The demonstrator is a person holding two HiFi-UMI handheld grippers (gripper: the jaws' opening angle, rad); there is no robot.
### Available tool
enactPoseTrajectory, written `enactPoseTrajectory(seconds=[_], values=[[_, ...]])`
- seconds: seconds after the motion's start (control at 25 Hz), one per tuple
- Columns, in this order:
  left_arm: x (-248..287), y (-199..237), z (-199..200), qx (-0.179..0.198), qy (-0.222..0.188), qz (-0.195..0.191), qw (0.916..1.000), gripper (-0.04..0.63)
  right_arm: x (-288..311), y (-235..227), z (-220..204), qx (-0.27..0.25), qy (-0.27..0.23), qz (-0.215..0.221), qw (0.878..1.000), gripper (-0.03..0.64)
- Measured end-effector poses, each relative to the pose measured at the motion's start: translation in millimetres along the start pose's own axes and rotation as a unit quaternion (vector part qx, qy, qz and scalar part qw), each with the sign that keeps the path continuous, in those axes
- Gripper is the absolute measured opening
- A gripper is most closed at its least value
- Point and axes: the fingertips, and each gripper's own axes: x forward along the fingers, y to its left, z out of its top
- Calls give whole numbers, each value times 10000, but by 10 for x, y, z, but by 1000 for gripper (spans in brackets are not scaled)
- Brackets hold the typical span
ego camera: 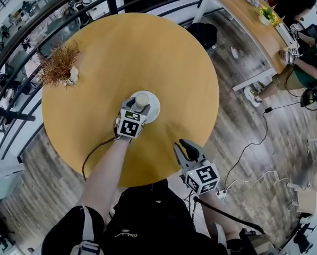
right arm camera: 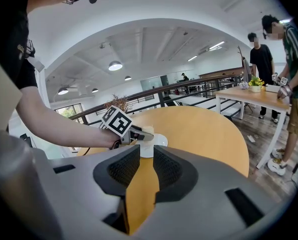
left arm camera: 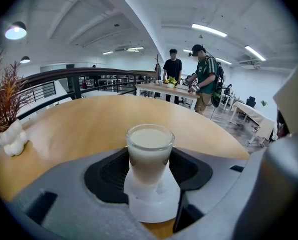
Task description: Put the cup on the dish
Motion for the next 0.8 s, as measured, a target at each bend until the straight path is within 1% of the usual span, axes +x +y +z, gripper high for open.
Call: enactPoseTrajectory(seconds=[0.2,0.44,0.56,0.8], values=[[27,3,-52,-61,57,-17,10000,253,17,15,-2,-3,15,20,10000,78],[5,-22,-114,-15,108,-43,9999,253,49,26,-15,0,24,16,10000,78],[-2,-19,-85,68,24,-14,10000,253,44,44,-10,-5,14,33,10000,78],[-30,-44,-118,51,106,-30,9999,253,25,57,-32,22,27,32,10000,78]])
